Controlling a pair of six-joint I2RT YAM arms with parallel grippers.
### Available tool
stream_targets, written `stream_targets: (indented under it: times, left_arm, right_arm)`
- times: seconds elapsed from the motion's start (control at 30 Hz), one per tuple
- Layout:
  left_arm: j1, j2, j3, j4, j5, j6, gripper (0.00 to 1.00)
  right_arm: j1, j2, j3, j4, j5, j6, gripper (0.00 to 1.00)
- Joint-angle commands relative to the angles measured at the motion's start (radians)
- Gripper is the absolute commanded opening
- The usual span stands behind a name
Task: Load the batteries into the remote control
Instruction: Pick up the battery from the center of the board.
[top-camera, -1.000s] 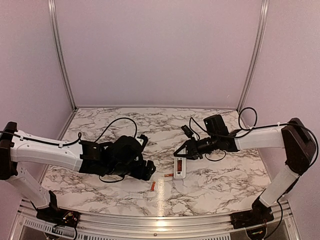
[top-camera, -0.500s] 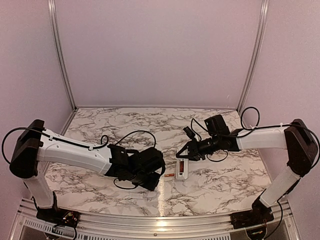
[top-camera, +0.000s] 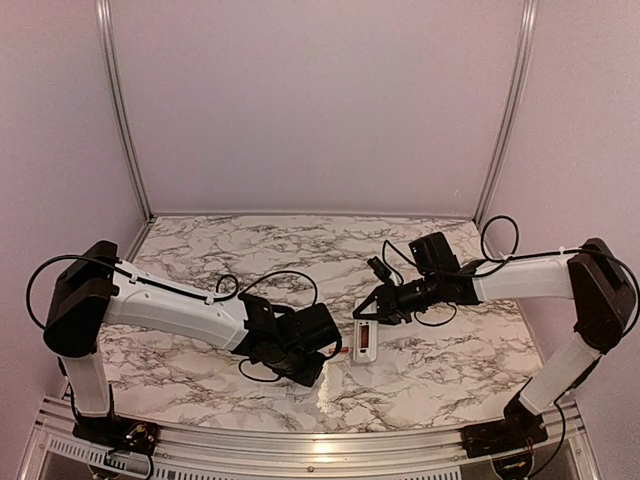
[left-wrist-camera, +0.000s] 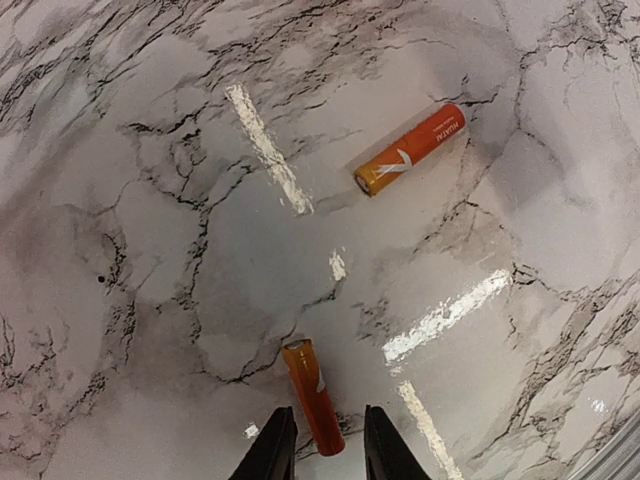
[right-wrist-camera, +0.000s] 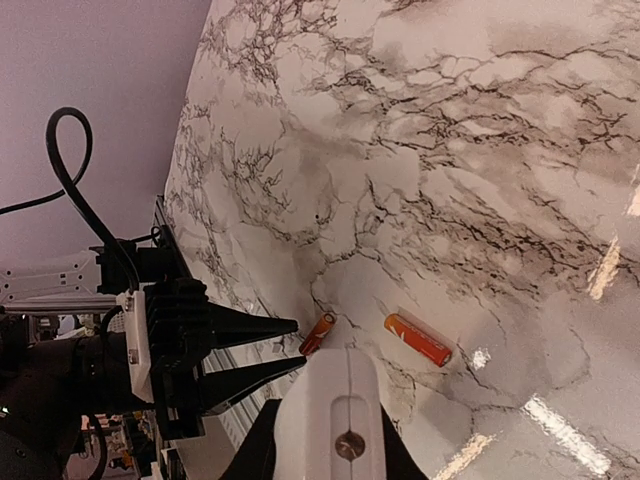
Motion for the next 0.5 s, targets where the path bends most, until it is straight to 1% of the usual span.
stream_targets:
  times: [0.0,0.17,0.33,0.4,0.47]
  left_arm:
    - [-0.001,0.05,0.036,-0.033,0.011,0.004,0.24]
    - [-0.001,0.057,0.026,-0.038,0.039,-0.011,0.19]
    - [0.002,0.057,0.015,-0.048,0.041,-0.036,0.1]
    - [0.004,0.056,0.016,-0.053,0.042,-0.039,0.04]
    - [0.006,0.035,0.012,-0.054,0.035,-0.047,0.0]
  right_arm:
    - [-0.009,-0.015,-0.002,0.02,0.003,0.003,0.0]
    - [-0.009,-0.011,-0.009,0.042,0.01,0.025,0.0]
    - [-0.009,0.003,-0.006,0.051,0.006,0.042,0.0]
    - [-0.008,0.008,-0.007,0.051,0.005,0.05,0.0]
    - [-0.009,0.01,-0.018,0.099,-0.002,0.067,0.0]
